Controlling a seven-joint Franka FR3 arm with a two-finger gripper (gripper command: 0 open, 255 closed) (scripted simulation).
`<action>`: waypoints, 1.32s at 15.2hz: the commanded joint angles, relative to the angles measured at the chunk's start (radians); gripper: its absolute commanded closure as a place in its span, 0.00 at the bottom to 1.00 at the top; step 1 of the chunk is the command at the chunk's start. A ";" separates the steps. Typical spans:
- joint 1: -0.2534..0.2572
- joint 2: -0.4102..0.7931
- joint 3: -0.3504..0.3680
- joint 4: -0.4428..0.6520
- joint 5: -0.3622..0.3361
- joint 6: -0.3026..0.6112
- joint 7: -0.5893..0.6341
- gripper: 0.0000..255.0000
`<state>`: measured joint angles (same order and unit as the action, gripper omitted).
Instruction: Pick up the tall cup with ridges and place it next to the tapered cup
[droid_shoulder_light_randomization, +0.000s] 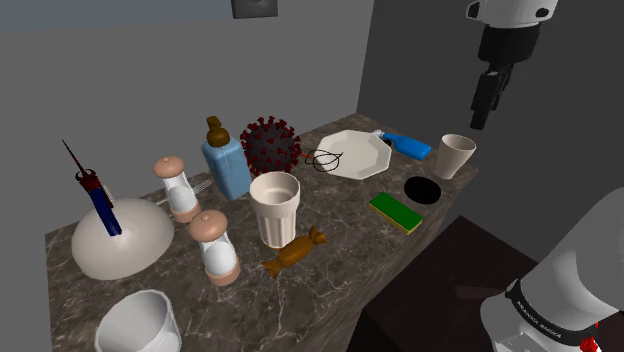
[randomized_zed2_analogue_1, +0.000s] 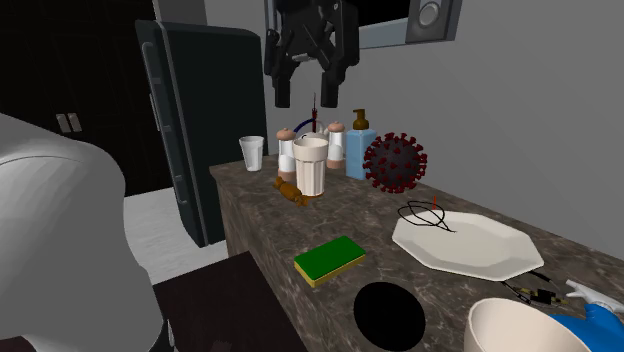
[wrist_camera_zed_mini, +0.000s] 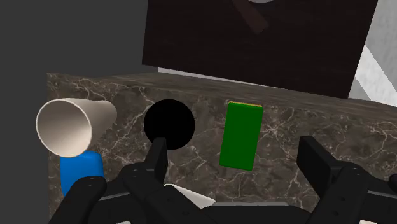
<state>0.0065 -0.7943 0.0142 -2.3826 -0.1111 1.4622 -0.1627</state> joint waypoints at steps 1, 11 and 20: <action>0.000 0.000 0.000 0.000 0.000 0.000 0.000 0.00; 0.058 0.227 0.105 0.004 0.147 0.242 0.150 0.00; 0.100 0.492 0.192 0.110 0.227 0.437 0.261 0.00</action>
<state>0.1015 -0.3367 0.1961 -2.2972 0.1091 1.8836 0.0838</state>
